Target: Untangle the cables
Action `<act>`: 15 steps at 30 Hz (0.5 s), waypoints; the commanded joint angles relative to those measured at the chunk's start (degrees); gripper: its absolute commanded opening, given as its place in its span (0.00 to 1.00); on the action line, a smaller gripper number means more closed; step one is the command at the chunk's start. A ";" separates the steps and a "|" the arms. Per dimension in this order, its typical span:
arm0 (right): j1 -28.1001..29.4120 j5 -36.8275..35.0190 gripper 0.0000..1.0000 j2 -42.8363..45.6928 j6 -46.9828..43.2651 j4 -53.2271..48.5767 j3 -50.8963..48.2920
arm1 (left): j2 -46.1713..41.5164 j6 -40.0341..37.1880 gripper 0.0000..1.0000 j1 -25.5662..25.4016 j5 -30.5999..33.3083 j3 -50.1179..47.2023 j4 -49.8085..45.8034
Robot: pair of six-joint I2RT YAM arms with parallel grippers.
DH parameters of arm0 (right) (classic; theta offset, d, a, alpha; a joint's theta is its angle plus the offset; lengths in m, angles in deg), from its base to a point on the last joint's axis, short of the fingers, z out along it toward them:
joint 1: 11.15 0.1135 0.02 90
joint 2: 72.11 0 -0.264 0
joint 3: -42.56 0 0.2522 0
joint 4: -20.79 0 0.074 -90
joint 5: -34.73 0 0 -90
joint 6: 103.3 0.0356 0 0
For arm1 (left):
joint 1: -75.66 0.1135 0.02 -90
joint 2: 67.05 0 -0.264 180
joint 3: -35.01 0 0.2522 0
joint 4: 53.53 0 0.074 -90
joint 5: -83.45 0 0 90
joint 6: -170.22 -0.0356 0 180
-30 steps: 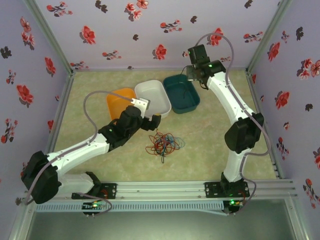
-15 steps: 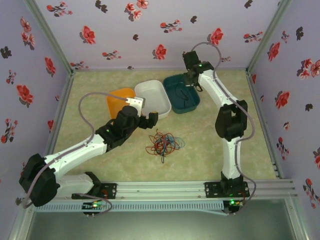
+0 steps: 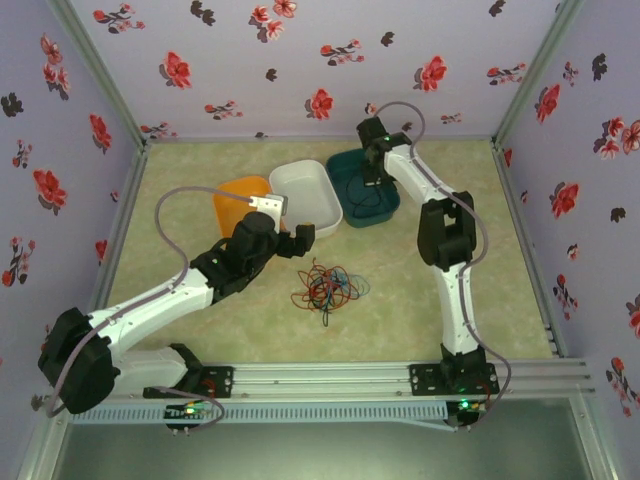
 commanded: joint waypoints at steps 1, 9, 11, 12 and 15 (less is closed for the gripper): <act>-0.37 1.41 0.05 -1.82 -1.11 -0.38 2.05 | -0.84 1.66 1.00 0.56 0.76 -0.41 -0.84; -0.21 3.39 0.18 -3.02 -1.28 0.47 3.24 | -0.69 2.70 1.00 0.78 1.15 -0.15 -1.78; -0.18 3.50 0.26 -2.44 -1.47 -0.02 3.72 | -0.88 3.01 1.00 0.86 1.45 -0.05 -2.28; -0.21 3.54 0.30 -1.88 -1.51 -0.12 3.71 | -0.97 3.17 1.00 0.94 1.52 -0.05 -2.50; -0.20 3.37 0.38 0.17 -1.56 -0.50 3.21 | -1.17 3.99 1.00 1.21 1.96 -0.05 -3.21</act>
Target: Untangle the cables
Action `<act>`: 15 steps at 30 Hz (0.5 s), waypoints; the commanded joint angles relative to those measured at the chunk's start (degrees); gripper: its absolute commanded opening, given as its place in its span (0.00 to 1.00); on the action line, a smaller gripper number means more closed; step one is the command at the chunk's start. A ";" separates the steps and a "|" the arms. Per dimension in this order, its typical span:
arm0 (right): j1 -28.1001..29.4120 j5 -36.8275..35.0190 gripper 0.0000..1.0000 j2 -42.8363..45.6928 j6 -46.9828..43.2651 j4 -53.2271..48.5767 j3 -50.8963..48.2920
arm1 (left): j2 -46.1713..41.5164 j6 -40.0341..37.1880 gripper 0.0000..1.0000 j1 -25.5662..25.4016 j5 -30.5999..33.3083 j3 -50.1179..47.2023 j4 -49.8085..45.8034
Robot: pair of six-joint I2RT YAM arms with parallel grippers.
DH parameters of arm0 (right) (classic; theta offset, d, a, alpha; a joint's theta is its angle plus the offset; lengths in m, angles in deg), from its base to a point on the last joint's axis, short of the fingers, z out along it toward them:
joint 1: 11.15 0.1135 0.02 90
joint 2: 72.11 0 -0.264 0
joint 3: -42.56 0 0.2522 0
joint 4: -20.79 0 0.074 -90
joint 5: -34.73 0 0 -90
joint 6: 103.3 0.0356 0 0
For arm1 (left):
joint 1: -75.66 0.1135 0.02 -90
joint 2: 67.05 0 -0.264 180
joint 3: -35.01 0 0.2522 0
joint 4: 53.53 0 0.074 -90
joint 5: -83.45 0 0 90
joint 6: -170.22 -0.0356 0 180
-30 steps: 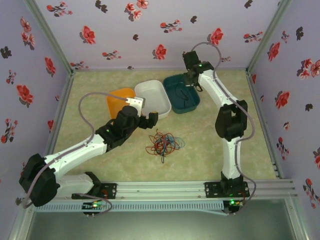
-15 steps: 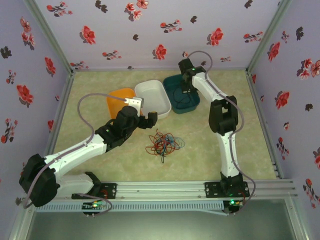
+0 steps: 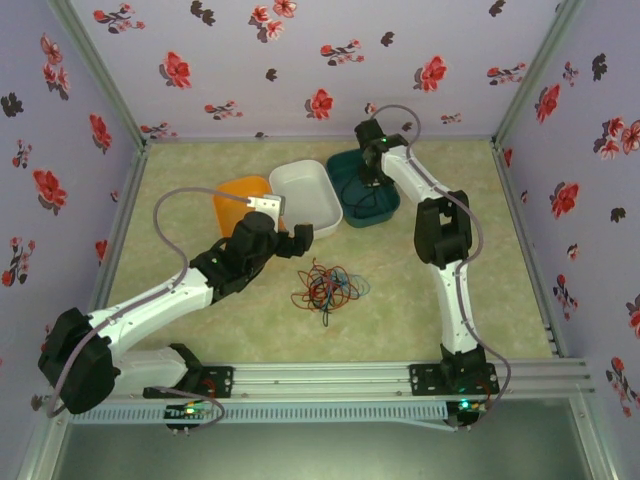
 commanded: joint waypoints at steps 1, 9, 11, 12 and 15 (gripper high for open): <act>-0.14 0.22 0.40 3.43 -0.33 -0.67 0.74 | -1.19 2.03 1.00 0.75 1.99 -0.10 -1.98; 0.22 1.59 0.45 14.35 2.41 2.48 -8.58 | -1.49 4.82 1.00 1.93 2.13 -0.89 -2.89; 0.74 2.80 0.45 19.24 3.63 4.90 -14.40 | -1.41 5.54 1.00 2.22 1.60 -0.86 -4.11; 1.11 3.32 0.45 21.43 4.21 5.88 -16.80 | -1.24 5.83 1.00 2.37 1.07 -0.76 -4.75; 2.73 4.44 0.44 28.70 6.24 8.10 -25.09 | -0.83 6.55 1.00 3.01 -1.65 -0.45 -7.12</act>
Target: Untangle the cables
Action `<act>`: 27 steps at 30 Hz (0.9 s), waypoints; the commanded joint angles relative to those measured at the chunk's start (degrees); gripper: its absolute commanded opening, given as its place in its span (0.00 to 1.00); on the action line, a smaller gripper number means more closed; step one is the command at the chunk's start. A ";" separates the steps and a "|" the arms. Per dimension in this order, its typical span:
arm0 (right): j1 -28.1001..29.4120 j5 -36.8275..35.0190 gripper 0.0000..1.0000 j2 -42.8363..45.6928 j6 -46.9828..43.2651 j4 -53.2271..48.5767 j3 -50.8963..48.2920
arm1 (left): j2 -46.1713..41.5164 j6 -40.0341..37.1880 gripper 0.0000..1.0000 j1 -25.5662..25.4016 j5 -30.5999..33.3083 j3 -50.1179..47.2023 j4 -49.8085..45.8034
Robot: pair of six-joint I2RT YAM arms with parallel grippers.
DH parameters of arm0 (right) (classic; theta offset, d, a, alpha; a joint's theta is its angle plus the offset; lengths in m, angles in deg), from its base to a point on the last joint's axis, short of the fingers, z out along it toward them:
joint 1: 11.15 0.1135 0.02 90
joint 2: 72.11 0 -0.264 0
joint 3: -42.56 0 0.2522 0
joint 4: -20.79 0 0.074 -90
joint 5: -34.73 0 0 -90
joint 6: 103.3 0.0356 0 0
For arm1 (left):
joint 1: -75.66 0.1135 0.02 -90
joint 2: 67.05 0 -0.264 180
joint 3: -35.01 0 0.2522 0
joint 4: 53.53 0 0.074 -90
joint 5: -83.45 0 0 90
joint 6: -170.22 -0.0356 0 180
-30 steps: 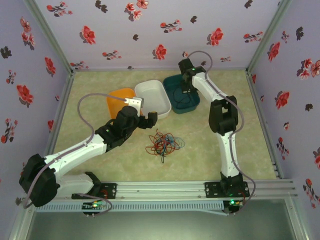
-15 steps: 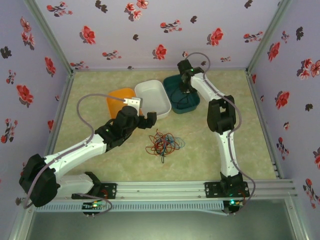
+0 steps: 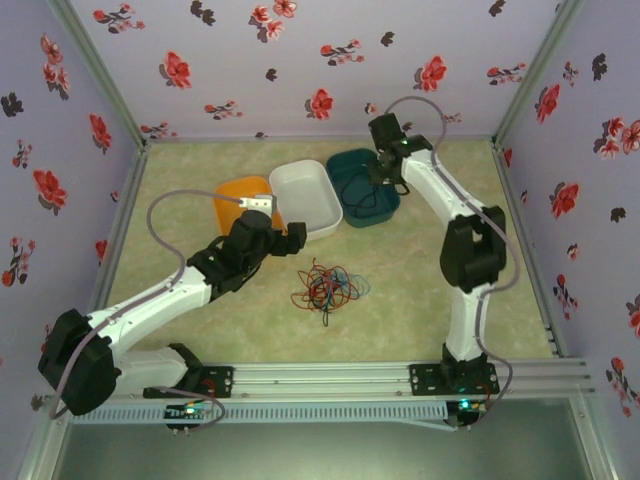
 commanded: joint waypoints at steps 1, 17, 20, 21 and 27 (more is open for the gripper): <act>2.69 2.34 0.44 8.27 3.81 3.23 -8.05 | -0.42 2.19 1.00 0.92 -2.93 -0.29 -4.33; 18.40 14.35 0.30 27.27 19.30 3.47 -35.56 | 10.60 6.18 0.94 0.84 -21.41 1.40 -3.67; 19.49 17.93 0.26 29.82 22.24 6.72 -39.85 | 11.40 7.14 0.93 0.50 -22.20 0.66 -2.10; 19.62 19.34 0.24 30.66 23.34 8.31 -41.55 | 11.49 7.44 0.92 0.39 -22.30 0.44 -1.51; 20.03 24.84 0.19 31.48 25.38 14.03 -46.31 | 12.80 8.27 0.89 -0.08 -22.88 0.25 0.47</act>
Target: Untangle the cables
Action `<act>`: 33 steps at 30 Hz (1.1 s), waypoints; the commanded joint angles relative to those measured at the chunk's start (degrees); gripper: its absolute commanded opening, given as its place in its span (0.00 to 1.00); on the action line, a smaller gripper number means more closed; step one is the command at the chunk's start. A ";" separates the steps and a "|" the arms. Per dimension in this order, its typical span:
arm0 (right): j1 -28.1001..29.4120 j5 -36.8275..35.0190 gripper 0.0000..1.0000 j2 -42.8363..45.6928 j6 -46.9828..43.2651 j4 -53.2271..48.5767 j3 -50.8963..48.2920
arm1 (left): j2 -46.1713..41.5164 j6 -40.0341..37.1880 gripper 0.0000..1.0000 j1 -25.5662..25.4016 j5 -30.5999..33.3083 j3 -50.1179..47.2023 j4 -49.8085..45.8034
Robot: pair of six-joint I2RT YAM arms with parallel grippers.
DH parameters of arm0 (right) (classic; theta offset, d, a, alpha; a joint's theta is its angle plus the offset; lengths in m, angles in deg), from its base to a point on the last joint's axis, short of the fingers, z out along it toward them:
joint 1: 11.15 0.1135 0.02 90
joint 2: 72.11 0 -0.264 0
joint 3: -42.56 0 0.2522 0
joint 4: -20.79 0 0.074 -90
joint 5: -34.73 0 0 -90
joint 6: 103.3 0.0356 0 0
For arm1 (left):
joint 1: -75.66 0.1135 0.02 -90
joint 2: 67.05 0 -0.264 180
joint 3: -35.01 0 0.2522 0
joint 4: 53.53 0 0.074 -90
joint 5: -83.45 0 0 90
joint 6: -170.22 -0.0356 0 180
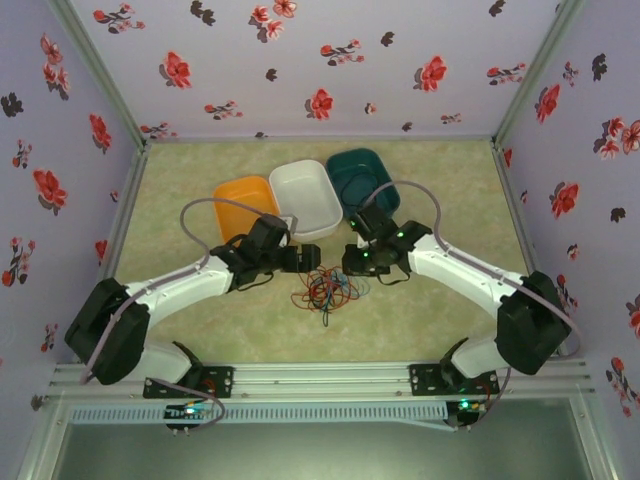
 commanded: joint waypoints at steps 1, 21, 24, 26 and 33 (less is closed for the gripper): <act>0.37 4.57 0.17 0.00 3.06 4.71 -1.79 | 1.37 1.41 0.89 -0.66 -1.58 0.23 2.34; 0.82 8.43 0.18 -4.63 5.23 10.90 -4.91 | 4.98 3.36 0.73 -1.87 -1.62 -0.64 5.76; 0.82 8.73 0.18 -5.07 5.41 11.33 -5.05 | 5.36 3.48 0.70 -1.89 -1.62 -0.82 6.03; 0.91 9.00 0.18 -5.41 5.52 11.60 -5.04 | 5.55 3.61 0.69 -1.91 -1.59 -0.91 6.16; 0.98 9.62 0.23 -6.68 5.80 12.82 -5.11 | 5.92 3.46 0.64 -1.88 -1.63 -1.07 6.45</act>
